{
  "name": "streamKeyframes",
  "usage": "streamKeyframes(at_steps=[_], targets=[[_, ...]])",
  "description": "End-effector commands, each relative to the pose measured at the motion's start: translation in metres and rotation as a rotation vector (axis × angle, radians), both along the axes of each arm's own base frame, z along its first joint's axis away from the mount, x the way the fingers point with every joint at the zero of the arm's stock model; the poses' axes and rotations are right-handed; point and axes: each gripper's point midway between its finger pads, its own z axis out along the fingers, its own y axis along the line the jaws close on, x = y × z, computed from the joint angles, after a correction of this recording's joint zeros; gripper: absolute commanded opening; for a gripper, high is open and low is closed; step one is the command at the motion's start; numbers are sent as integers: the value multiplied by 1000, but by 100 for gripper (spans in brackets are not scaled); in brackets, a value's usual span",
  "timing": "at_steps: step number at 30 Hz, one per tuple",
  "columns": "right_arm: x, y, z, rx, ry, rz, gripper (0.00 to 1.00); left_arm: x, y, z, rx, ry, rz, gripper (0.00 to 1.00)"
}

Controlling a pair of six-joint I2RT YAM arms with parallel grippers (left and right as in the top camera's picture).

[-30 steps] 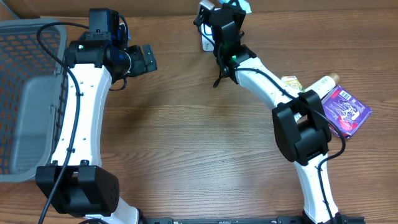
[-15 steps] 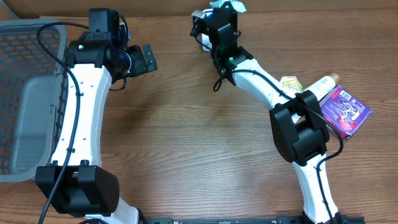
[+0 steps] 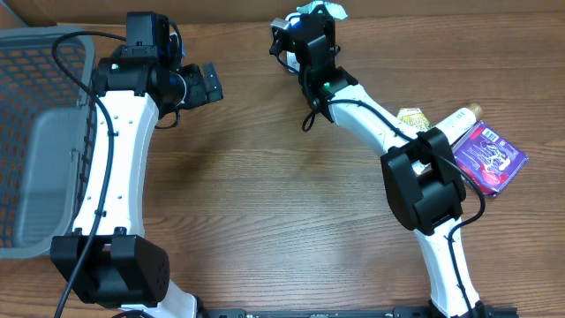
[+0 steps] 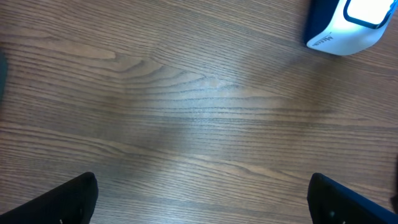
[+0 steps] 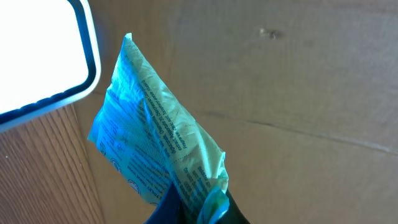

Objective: Scan the item barcode
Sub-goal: 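Carry the wipes pack right and drop it on the item pile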

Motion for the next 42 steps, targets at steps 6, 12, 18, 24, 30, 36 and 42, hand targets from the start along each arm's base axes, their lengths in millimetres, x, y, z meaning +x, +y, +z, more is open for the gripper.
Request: streamKeyframes(at_steps=[6,12,18,24,30,36,42], targets=[[-16,24,59,162,-100,21,4,1,-4,11,-11,-28,-2,100],[-59,6,109,387,-11,-35,4,1,-4,11,-11,-28,-3,100],[-129,-8,124,862,300,-49,4,1,-4,11,-11,-28,-2,100],[-179,-72,119,1475,589,-392,4,1,-4,11,-11,-28,-3,100],[-210,-191,62,1754,568,-1083,4,1,-4,11,-11,-28,-3,100],[-244,-274,-7,1804,492,-1488,4,1,-4,11,-11,-28,-2,99],[-255,-316,-56,1837,421,-1595,4,1,-4,11,-11,-28,-2,100]])
